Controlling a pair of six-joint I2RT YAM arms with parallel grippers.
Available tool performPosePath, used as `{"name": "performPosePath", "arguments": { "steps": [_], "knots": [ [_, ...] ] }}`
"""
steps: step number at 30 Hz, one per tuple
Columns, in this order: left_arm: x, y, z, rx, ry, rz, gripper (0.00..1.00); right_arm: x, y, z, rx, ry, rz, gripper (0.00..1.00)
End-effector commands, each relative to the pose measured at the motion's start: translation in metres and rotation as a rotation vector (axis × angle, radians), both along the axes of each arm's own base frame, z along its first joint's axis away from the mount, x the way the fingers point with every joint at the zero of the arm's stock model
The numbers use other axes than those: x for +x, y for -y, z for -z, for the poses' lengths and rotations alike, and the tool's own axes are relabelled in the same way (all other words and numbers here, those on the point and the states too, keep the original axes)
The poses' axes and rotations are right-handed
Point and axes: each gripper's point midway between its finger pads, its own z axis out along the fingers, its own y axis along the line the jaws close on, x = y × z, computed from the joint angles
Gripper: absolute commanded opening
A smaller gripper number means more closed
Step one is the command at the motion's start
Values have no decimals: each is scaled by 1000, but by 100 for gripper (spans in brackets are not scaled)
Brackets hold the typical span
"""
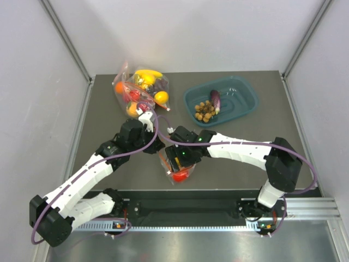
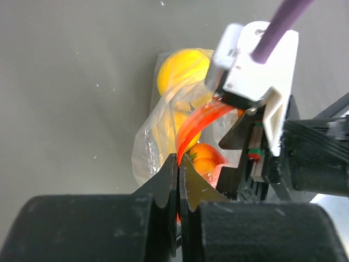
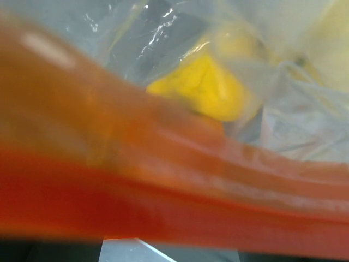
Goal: Open the zip-top bag and remove the fake food
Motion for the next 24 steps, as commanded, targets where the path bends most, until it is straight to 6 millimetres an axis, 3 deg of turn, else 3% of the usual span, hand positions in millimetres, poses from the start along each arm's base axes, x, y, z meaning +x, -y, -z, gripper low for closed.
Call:
{"name": "performPosePath", "arguments": {
  "steps": [1, 3, 6, 18, 20, 24],
  "knots": [
    [8, 0, -20, -41, 77, -26, 0, -27, -5, 17, -21, -70, -99, 77],
    [7, -1, -21, -43, 79, -27, 0, -30, -9, 14, -27, -58, -137, 77],
    [6, -3, -19, -37, 74, -29, 0, -33, -22, -5, 25, 7, -179, 77],
    [5, -2, -18, -34, 72, -16, 0, 2, -42, -55, 141, 244, -140, 78],
    [4, -1, -19, -36, 74, -14, 0, 6, -45, -58, 180, 262, -136, 79],
    [4, -1, -19, -39, 72, -13, 0, 11, -45, -39, 156, 266, -124, 79]
  ]
}}
